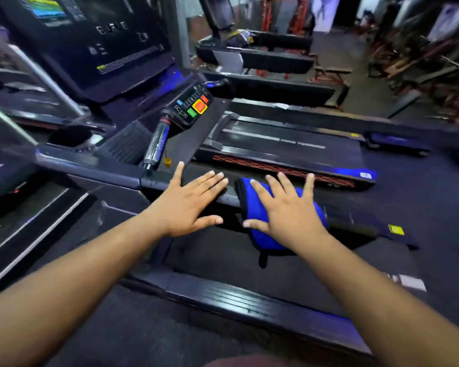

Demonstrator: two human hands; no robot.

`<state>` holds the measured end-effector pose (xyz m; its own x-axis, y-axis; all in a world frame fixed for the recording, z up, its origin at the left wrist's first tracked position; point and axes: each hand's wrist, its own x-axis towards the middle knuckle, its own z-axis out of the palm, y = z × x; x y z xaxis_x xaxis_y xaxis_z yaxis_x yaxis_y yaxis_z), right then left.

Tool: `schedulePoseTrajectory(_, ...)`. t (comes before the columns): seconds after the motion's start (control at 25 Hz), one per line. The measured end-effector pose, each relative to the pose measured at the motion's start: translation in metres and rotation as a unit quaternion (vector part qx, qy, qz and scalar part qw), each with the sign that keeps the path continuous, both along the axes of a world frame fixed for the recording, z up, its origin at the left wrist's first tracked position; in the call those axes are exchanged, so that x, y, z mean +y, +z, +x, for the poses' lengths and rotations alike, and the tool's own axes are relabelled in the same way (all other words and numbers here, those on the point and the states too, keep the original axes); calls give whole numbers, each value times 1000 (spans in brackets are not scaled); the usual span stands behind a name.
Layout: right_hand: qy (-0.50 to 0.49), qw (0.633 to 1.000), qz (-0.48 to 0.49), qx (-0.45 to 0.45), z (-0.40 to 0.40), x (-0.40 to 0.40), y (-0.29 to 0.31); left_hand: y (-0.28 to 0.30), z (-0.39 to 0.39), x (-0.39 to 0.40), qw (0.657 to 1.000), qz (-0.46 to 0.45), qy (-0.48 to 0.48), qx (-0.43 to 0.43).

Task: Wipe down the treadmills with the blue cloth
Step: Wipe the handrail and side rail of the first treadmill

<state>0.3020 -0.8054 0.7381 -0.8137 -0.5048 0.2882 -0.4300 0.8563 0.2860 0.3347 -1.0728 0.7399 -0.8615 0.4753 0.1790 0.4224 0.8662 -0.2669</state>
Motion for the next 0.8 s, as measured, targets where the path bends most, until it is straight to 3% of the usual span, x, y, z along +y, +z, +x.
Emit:
schedulePoseTrajectory(0.2, 36, 999, -37, -4, 9, 8, -4, 6, -25, -23, 997, -26, -52, -41)
schedulePoseTrajectory(0.28, -19, 997, -69, 3, 7, 21, -1, 6, -26, -36, 997, -21, -68, -35)
schedulePoseTrajectory(0.4, -112, 986, -119, 18, 11, -39, -6, 10, -30, -57, 995, -16, -94, -38)
schedulePoseTrajectory(0.52, -84, 989, -115, 33, 21, -97, -22, 14, -41, -88, 992, -16, -119, -35)
schedulePoseTrajectory(0.64, -62, 991, -94, 68, 21, -75, -28, 17, -61, -133, 985, -35, -161, -44)
schedulePoseTrajectory(0.72, -169, 968, -162, 94, 22, -80, -32, 15, -71, -160, 978, -35, -198, -61)
schedulePoseTrajectory(0.8, -296, 901, -283, 141, 25, -144, -38, 14, -75, -175, 969, -5, -234, -82)
